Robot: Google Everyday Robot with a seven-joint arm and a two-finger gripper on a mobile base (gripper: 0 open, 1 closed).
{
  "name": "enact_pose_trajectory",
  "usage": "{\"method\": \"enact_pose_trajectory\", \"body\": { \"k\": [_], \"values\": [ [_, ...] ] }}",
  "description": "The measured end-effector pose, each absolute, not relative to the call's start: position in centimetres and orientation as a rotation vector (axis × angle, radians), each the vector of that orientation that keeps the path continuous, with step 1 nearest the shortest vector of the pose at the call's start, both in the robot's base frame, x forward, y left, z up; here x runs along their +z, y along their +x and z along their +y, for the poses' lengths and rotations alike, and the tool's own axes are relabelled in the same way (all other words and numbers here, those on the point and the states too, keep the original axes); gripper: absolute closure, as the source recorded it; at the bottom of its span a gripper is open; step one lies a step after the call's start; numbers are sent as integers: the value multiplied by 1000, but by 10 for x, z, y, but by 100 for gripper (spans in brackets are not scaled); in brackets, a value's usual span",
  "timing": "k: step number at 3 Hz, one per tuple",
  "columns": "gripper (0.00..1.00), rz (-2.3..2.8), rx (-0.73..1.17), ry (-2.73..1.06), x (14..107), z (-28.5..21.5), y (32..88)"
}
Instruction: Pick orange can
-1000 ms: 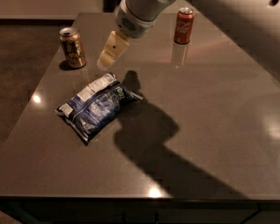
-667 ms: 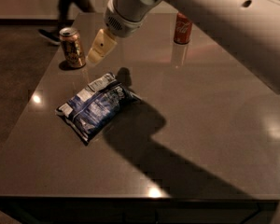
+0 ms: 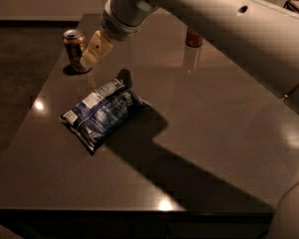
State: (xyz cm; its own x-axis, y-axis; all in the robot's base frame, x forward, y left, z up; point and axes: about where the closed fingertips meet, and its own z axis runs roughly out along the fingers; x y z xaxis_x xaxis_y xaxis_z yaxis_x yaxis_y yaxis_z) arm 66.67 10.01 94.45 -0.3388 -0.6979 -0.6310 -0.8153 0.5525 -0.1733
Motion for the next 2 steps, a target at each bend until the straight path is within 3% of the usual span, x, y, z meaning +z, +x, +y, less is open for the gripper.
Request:
{"method": "enact_pose_trajectory", "body": {
  "k": [2],
  "values": [
    [0, 2124, 255, -1186, 921, 128, 698]
  ]
}}
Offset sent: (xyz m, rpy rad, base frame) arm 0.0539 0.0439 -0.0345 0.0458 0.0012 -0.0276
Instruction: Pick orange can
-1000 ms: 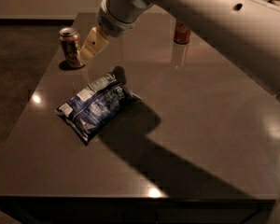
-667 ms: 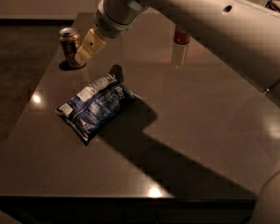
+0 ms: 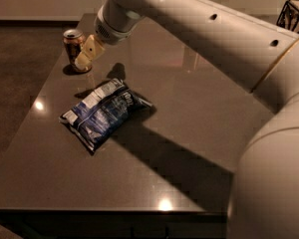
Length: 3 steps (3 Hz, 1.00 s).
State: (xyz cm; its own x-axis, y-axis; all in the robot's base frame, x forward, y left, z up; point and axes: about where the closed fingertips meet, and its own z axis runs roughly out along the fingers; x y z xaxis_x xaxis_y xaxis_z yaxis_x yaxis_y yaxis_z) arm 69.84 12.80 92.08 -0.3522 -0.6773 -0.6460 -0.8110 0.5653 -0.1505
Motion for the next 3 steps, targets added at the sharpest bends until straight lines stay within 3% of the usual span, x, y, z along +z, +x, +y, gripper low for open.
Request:
{"method": "enact_pose_trajectory", "body": {
  "k": [3],
  "values": [
    [0, 2086, 312, -1113, 895, 181, 740]
  ]
}}
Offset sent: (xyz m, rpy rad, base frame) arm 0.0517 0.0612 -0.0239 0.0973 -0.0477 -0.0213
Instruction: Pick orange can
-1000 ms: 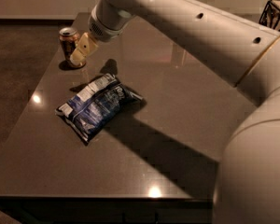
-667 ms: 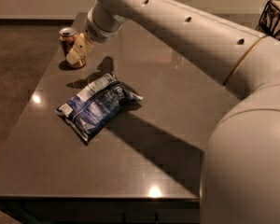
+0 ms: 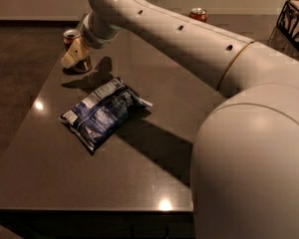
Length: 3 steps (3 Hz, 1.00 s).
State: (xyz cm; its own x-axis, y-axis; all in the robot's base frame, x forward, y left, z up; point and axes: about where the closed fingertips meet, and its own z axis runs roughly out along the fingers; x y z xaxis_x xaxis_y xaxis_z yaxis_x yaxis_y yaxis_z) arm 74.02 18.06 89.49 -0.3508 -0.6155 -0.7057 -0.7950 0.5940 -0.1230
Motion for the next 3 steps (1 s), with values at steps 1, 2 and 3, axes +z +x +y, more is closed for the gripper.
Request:
{"method": "enact_pose_trajectory", "body": {
  "k": [1, 2, 3],
  "values": [
    [0, 2077, 348, -1105, 889, 197, 748],
    [0, 2062, 387, -1103, 888, 210, 749],
    [16, 2029, 416, -1109, 894, 218, 745]
  ]
}}
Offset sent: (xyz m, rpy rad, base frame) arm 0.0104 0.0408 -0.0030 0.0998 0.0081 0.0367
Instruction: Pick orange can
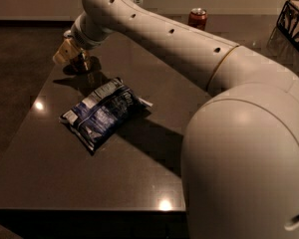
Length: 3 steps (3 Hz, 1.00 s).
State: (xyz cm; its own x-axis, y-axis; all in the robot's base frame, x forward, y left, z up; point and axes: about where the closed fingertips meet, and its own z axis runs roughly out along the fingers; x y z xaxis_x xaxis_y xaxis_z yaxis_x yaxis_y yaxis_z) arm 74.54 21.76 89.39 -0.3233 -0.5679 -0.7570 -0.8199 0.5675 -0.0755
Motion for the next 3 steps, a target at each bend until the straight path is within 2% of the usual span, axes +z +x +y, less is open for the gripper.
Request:
{"method": "enact_pose_trajectory", "body": {
  "k": [3],
  "values": [
    [86, 1962, 427, -1096, 923, 211, 734]
  ]
}}
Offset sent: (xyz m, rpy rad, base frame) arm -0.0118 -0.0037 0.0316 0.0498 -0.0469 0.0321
